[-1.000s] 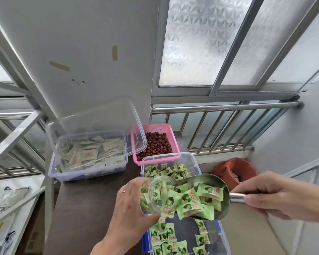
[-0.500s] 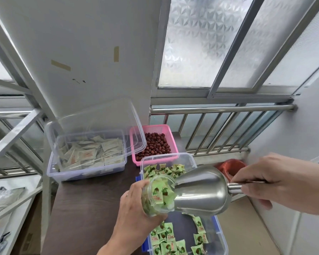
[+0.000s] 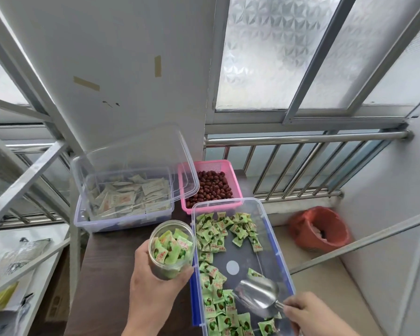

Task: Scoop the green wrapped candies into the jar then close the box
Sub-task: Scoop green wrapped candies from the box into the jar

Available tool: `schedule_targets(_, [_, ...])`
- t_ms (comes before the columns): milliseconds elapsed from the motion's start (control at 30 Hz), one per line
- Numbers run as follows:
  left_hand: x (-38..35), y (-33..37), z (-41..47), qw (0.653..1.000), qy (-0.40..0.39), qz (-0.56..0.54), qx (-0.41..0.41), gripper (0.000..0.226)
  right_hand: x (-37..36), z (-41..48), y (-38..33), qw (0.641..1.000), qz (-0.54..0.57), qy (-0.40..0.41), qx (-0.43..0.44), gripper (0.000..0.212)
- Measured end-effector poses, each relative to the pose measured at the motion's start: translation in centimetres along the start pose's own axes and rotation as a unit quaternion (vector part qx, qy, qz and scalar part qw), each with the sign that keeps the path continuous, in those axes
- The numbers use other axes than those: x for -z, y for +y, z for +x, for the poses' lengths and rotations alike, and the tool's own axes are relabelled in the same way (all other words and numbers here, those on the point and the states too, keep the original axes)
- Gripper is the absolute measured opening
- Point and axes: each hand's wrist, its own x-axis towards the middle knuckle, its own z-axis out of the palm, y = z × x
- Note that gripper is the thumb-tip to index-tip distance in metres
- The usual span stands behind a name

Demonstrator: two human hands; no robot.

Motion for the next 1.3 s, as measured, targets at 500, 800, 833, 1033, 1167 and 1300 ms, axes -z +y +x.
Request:
schedule_targets(500, [1.0, -1.3, -3.3, 0.995, 0.055, 0.079, 0.018, 0.097, -8.9, 12.5, -7.2, 0.964, 0.240, 0.111, 0.020, 0.033])
schedule_targets(800, [0.7, 0.1, -3.7, 0.996, 0.026, 0.090, 0.008, 0.095, -10.0, 14.2, -4.0, 0.954, 0.288, 0.073, 0.032, 0.030])
schedule_targets(833, [0.6, 0.1, -3.7, 0.995, 0.023, 0.092, 0.005, 0.095, -10.0, 14.3, -4.1, 0.955, 0.287, 0.071, 0.040, 0.031])
schedule_targets(1033, [0.3, 0.4, -3.5, 0.995, 0.007, 0.104, -0.002, 0.094, -9.8, 15.7, -3.4, 0.955, 0.285, 0.079, 0.034, 0.031])
schedule_targets(1167, [0.1, 0.5, -3.3, 0.995, -0.002, 0.103, 0.000, 0.095, -9.6, 15.7, -4.0, 0.955, 0.286, 0.068, 0.039, 0.030])
schedule_targets(1300, [-0.1, 0.2, -3.0, 0.994, -0.010, 0.109, -0.011, 0.095, -8.8, 13.8, -2.6, 0.955, 0.288, 0.053, 0.054, 0.033])
